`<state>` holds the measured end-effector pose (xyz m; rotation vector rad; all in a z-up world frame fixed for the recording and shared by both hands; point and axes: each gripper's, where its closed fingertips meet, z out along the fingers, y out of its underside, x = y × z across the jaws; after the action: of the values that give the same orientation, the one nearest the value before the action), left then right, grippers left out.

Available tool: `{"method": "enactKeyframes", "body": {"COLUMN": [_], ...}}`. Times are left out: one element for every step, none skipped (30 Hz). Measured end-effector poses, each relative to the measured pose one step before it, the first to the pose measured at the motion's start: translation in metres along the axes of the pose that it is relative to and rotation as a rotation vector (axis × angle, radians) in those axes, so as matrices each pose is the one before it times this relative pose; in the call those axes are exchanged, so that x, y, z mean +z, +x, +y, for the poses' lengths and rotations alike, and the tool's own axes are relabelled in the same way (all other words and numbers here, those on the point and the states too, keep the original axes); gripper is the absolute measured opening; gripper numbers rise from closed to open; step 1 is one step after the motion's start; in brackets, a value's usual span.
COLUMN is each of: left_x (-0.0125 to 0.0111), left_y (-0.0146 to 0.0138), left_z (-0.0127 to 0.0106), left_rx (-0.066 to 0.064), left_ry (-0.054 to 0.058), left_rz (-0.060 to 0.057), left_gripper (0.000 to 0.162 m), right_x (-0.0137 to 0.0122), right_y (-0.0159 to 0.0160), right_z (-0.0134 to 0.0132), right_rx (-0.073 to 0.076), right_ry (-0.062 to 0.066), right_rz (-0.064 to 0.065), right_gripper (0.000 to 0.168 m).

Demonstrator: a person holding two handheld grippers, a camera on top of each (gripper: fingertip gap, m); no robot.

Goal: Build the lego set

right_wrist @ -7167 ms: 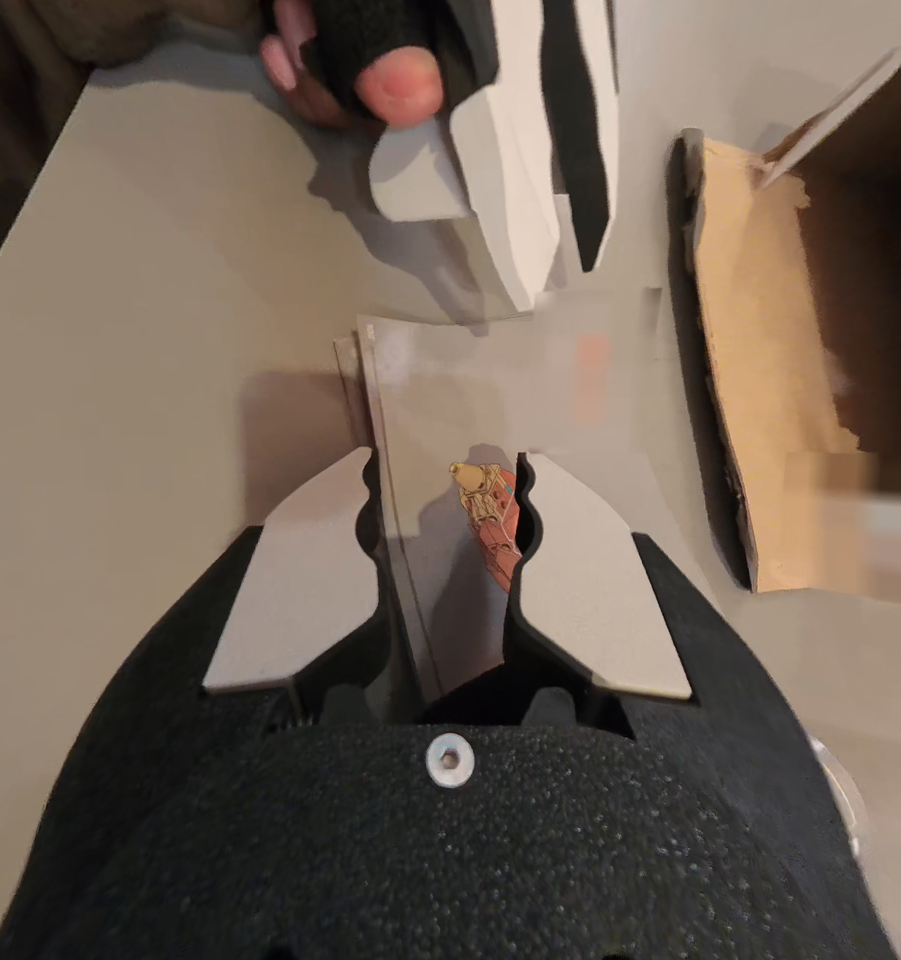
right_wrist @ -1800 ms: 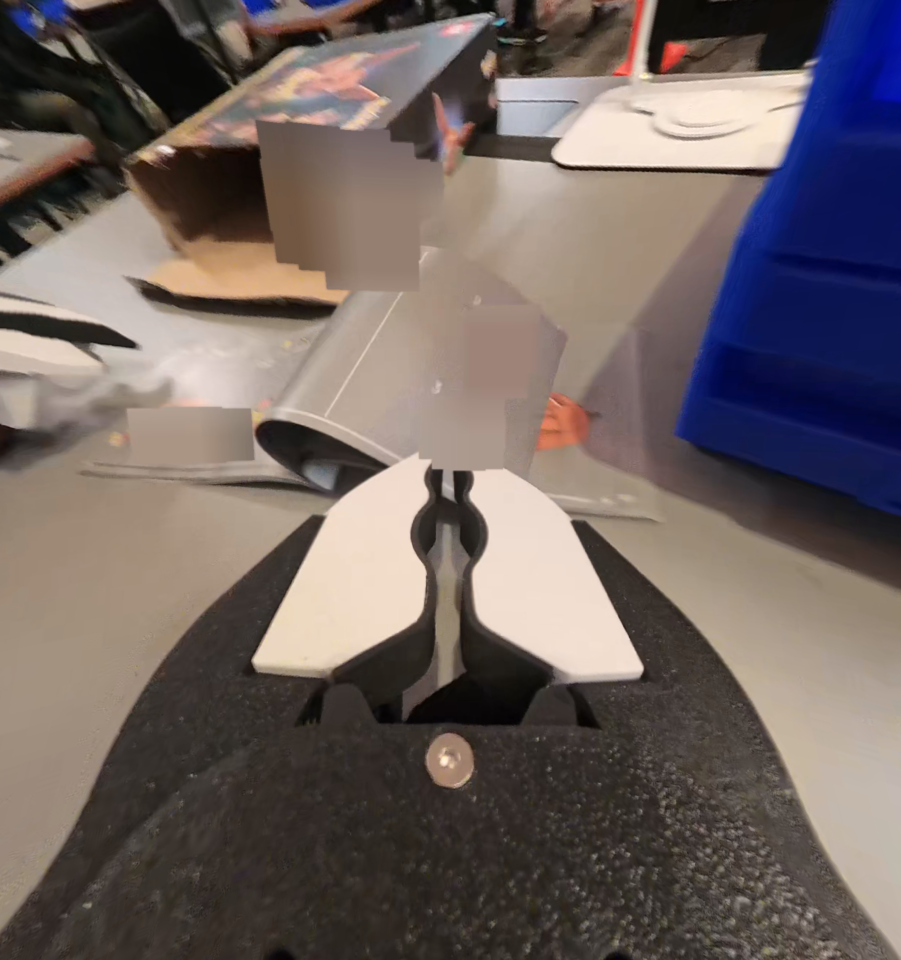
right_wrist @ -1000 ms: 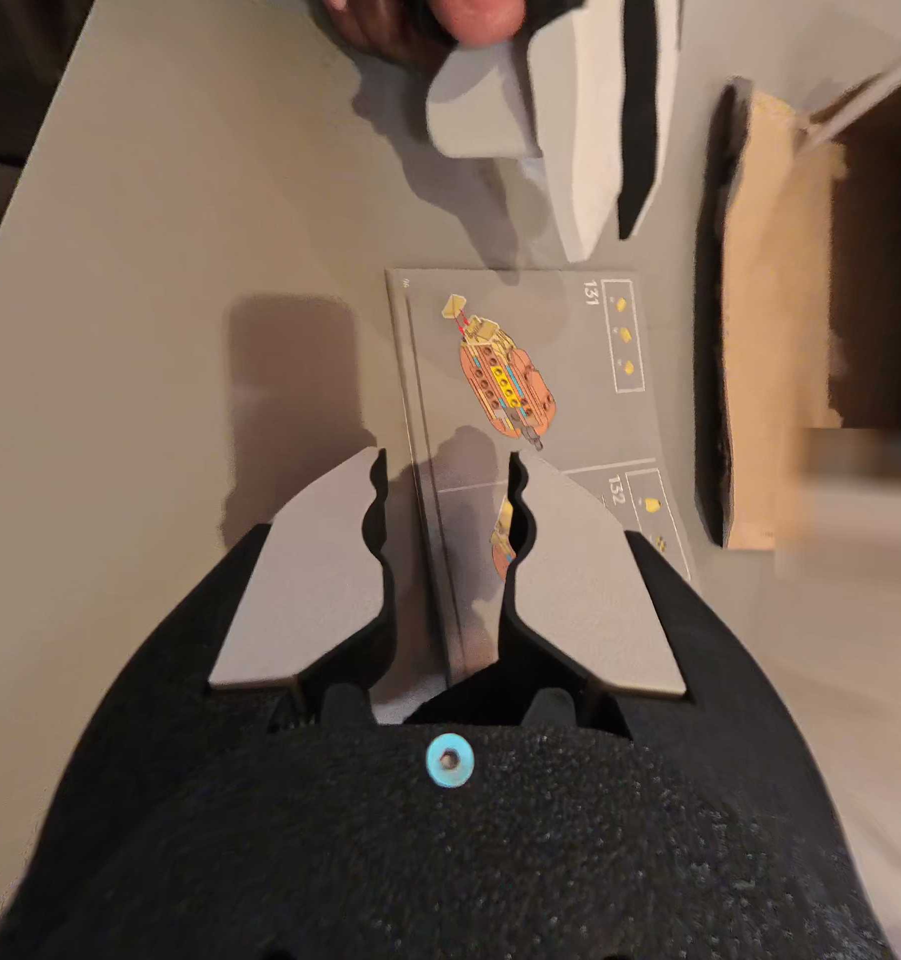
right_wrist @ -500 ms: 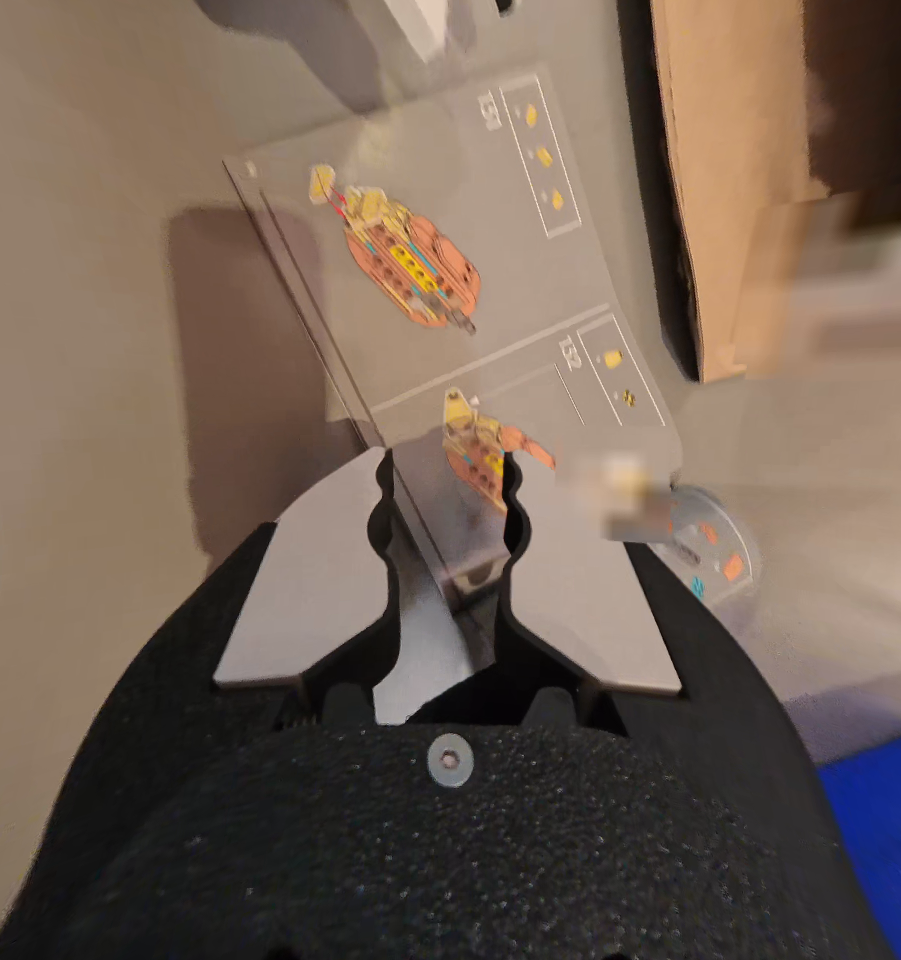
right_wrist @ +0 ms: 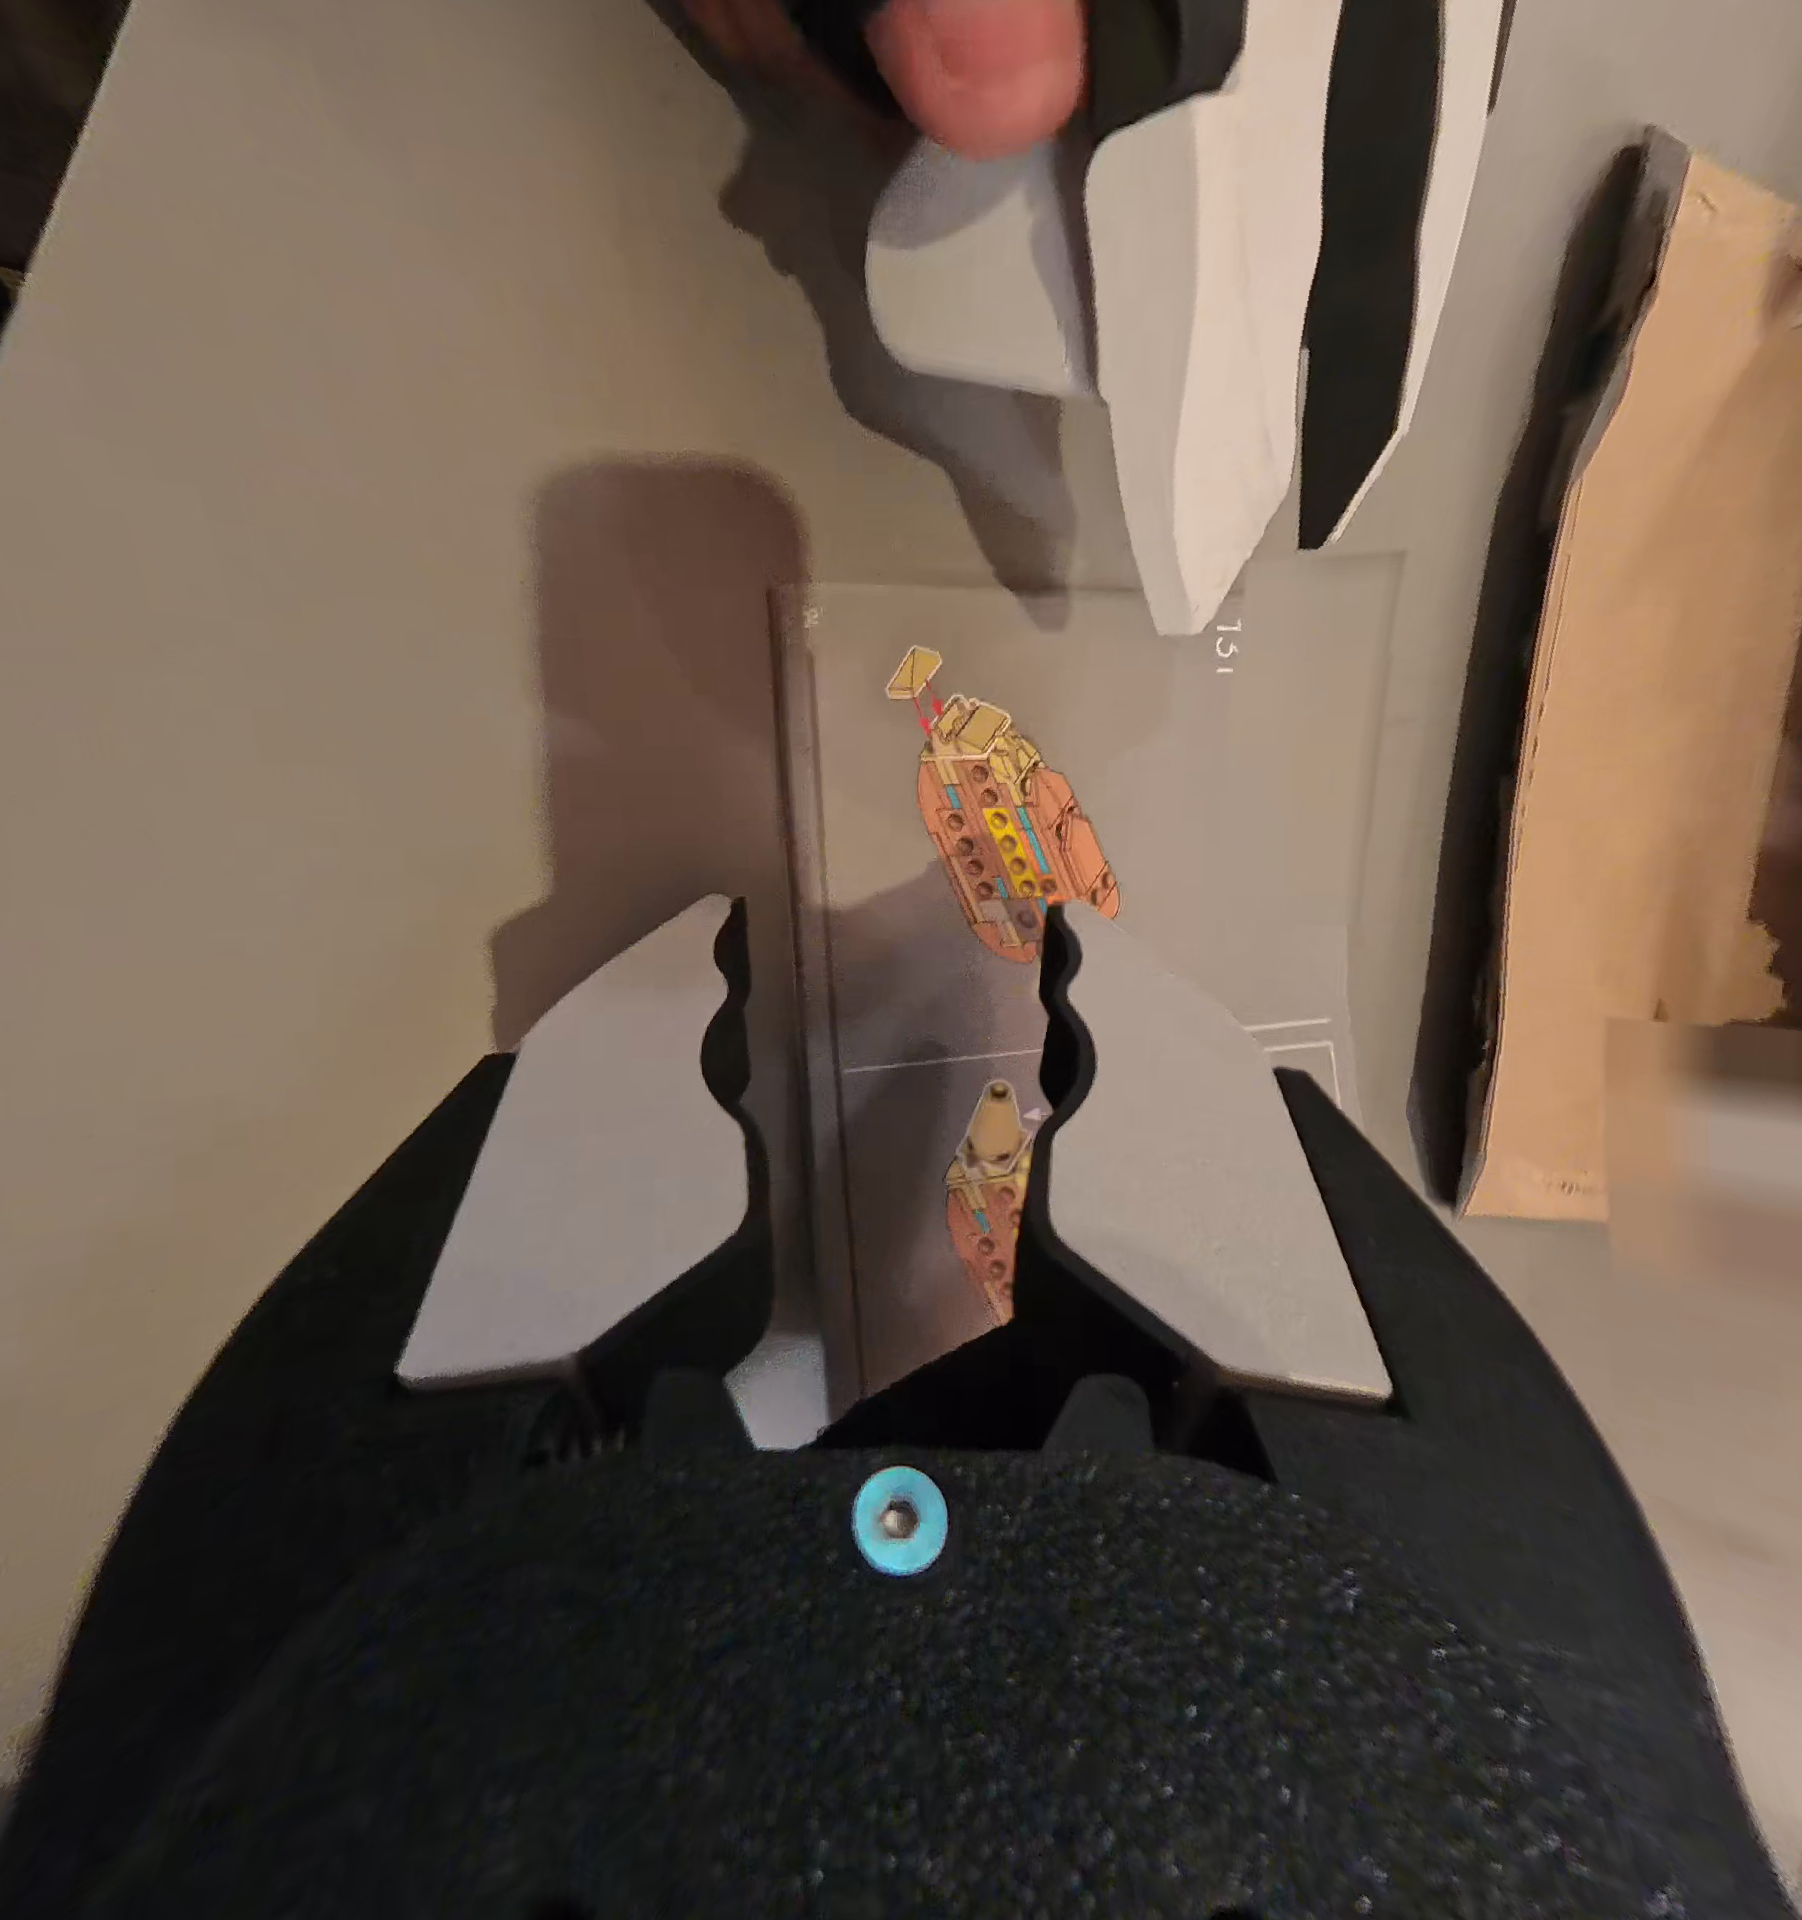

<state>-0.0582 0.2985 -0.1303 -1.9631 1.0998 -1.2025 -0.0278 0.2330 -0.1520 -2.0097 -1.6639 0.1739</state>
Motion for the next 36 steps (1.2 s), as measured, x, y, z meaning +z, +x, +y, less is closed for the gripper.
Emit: {"method": "enactKeyframes", "body": {"left_x": [-0.00031,-0.00024,-0.00001,-0.00007,0.00005,-0.00003,-0.00006,0.00001,-0.00008,-0.00004,-0.00007,-0.00002,-0.00011,-0.00016,-0.00004,0.00003,0.00001,-0.00002,0.00007,0.0,0.00004,0.00008,-0.00003,0.00007,0.0,0.00008,-0.00004,0.00005,0.0,0.00003,-0.00007,-0.00004,-0.00007,0.0,-0.00008,0.00003], "left_y": [0.00004,0.00003,0.00011,0.00006,0.00027,0.00015,0.00009,0.00024,0.00013,0.00005,0.00002,0.00005,-0.00001,0.00001,-0.00008,0.00003,-0.00005,0.00002,-0.00004,-0.00005,-0.00013,-0.00001,-0.00005,0.00004,-0.00002,-0.00011,-0.00006,-0.00001,-0.00006,0.00004,0.00001,-0.00009,0.00005,-0.00003,0.00004,0.00009], "left_z": [-0.00034,-0.00025,-0.00009,-0.00004,-0.00006,-0.00001,-0.00006,0.00002,0.00001,-0.00005,-0.0002,-0.00009,-0.00006,-0.00012,-0.0001,-0.00006,-0.00001,0.00008,0.0,0.0,0.00003,-0.00001,0.00005,0.00004,0.00003,-0.00006,0.00008,0.00008,0.00004,0.0,-0.00001,-0.00009,-0.00001,-0.00005,0.00001,-0.00005], "left_rx": [-0.0026,-0.0029,-0.0029,-0.0025,-0.0019,-0.0013,-0.0002,0.0003,0.0,-0.0002,-0.0004,-0.0004,-0.0003,-0.0003,-0.0004,-0.0003,0.0,0.0004,0.0002,-0.0002,-0.0002,-0.0001,0.0002,0.0005,0.0003,-0.0001,0.0,0.0007,0.0008,0.0003,-0.0003,-0.0002,-0.0001,-0.0001,0.0,-0.0002], "left_ry": [0.0031,0.002,0.0009,0.0001,0.0,0.0002,0.0004,0.0003,0.0002,0.0006,0.0008,0.001,0.001,0.0008,0.0007,0.0005,0.0001,-0.0003,-0.0003,0.0,0.0,-0.0002,-0.0004,-0.0002,0.0001,-0.0002,-0.0006,-0.0005,0.0001,0.0004,0.0003,0.0006,0.0003,0.0,0.0002,0.0004], "left_rz": [0.0021,0.0033,0.003,0.0035,0.0034,0.0023,0.0014,0.0014,0.0012,0.0004,0.0005,0.0003,0.0001,0.0,0.0001,0.0,-0.0003,-0.0003,-0.0004,-0.0004,-0.0001,-0.0004,-0.0003,-0.0002,-0.0007,-0.0005,-0.0004,-0.0006,-0.0007,-0.0002,0.0001,0.0001,0.0005,0.0004,0.0005,0.0006], "left_gripper": [0.051,0.051,0.051,0.051,0.051,0.051,0.051,0.051,0.051,0.051,0.051,0.051,0.051,0.051,0.051,0.051,0.051,0.051,0.051,0.051,0.051,0.051,0.051,0.051,0.051,0.051,0.051,0.051,0.051,0.051,0.051,0.051,0.051,0.051,0.051,0.051], "right_x": [0.00179,0.0015,0.00159,0.00165,0.00185,0.00187,0.0015,0.00075,0.00046,0.00037,-0.00003,0.00003,-0.00028,-0.00031,-0.00051,-0.00079,-0.0012,-0.0014,-0.00169,-0.0016,-0.00141,-0.00131,-0.00083,-0.00001,0.001,0.00222,0.00313,0.00344,0.00319,0.00215,0.0007,0.0004,0.00015,-0.00059,-0.00059,-0.00065], "right_y": [0.00108,0.00087,0.00131,0.00113,0.00042,0.00021,-0.00001,0.00032,0.00096,0.00137,0.00103,0.00018,0.00027,0.00063,0.00099,0.00107,0.00121,0.00155,0.00256,0.00258,0.00195,0.001,-0.00074,-0.00347,-0.00467,-0.00462,-0.00376,-0.00196,-0.00046,0.00024,0.0008,0.00188,0.00245,0.00177,0.00068,0.00067], "right_z": [0.00006,0.0007,0.00106,0.00146,0.00175,0.00176,0.00089,-0.00068,-0.00029,0.00035,0.00022,0.00032,0.00007,-0.0001,-0.0001,-0.00023,-0.0002,-0.00015,-0.00027,-0.00038,-0.00052,-0.00073,-0.00072,-0.00073,-0.00076,-0.00078,-0.0001,0.00025,0.00052,-0.00026,-0.00215,0.00059,0.00147,0.0002,0.00019,-0.0002], "right_rx": [0.0,0.0036,0.005,0.0064,0.0056,0.0034,0.0039,0.0088,0.0081,0.0032,0.0035,0.0059,0.0071,0.0073,0.0089,0.0093,0.0083,0.0075,0.0066,0.0078,0.0091,0.0072,0.0014,-0.0052,-0.0107,-0.0143,-0.0152,-0.0125,-0.007,0.0016,0.0135,0.0124,0.0088,0.0109,0.0131,0.0117], "right_ry": [0.0028,0.0019,0.0017,-0.0002,-0.0027,-0.0029,0.0002,0.0091,0.0048,0.0006,0.0023,0.0025,0.0055,0.007,0.0078,0.0074,0.0074,0.0067,0.0074,0.0073,0.008,0.0083,0.0072,0.0044,0.0015,-0.0019,-0.0076,-0.0104,-0.0101,-0.0018,0.0141,-0.0009,-0.0029,0.0063,0.0055,0.0059], "right_rz": [-0.0076,-0.0059,-0.0002,0.001,-0.0015,-0.0019,-0.0019,-0.002,0.0012,0.0045,0.0022,-0.0031,-0.0032,-0.0007,0.0005,0.0008,0.002,0.0053,0.0116,0.0118,0.0078,0.0048,-0.0025,-0.0142,-0.0182,-0.014,-0.0093,-0.0014,0.0037,0.0023,0.0001,0.0046,0.0091,0.0038,-0.0033,-0.0022], "right_gripper": [0.055,0.056,0.056,0.057,0.058,0.059,0.059,0.059,0.058,0.058,0.057,0.057,0.056,0.055,0.054,0.053,0.052,0.051,0.048,0.048,0.047,0.046,0.046,0.047,0.048,0.049,0.05,0.05,0.051,0.051,0.05,0.05,0.05,0.049,0.049,0.049]}}
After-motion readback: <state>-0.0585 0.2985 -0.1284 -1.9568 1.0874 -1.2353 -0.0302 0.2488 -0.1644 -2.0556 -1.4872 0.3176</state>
